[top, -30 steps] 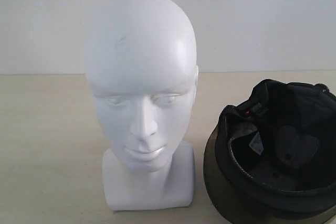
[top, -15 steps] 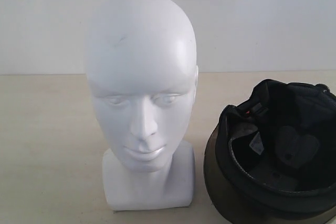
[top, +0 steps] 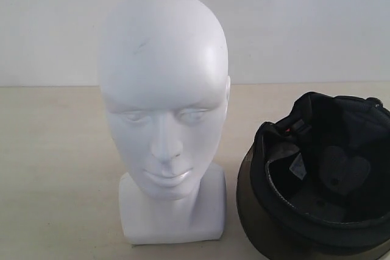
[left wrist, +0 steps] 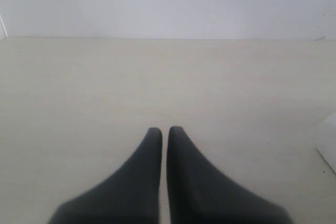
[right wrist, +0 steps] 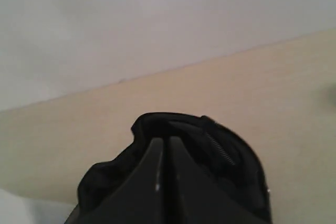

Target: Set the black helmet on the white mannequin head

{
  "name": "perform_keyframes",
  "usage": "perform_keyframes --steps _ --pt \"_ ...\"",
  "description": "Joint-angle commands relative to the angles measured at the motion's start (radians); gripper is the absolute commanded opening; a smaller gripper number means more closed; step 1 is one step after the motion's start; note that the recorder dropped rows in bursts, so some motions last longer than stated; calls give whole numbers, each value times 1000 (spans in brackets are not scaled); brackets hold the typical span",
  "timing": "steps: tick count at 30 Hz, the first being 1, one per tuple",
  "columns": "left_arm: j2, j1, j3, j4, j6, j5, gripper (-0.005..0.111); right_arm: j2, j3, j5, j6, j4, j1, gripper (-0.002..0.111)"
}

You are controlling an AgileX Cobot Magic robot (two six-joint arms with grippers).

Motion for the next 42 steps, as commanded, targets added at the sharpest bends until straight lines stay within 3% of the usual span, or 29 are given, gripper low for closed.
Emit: perform_keyframes --steps 1,10,14,19,24,29,42 --pt "-3 -3 -1 -3 -6 0 4 184 -167 157 -181 195 -3 0" --pt "-3 -3 -1 -3 -6 0 4 419 -461 371 -142 220 7 0" --pt "-3 -3 -1 -3 -6 0 4 463 -480 410 -112 200 94 0" --pt "-3 -3 -1 -3 -6 0 4 506 -480 441 90 -90 313 0" --pt "-3 -3 -1 -3 -6 0 4 540 -480 528 379 -446 457 0" --pt "-3 -3 -1 -3 -6 0 4 583 -475 697 448 -562 467 0" --pt "-3 -3 -1 -3 -6 0 4 756 -412 689 541 -760 466 0"
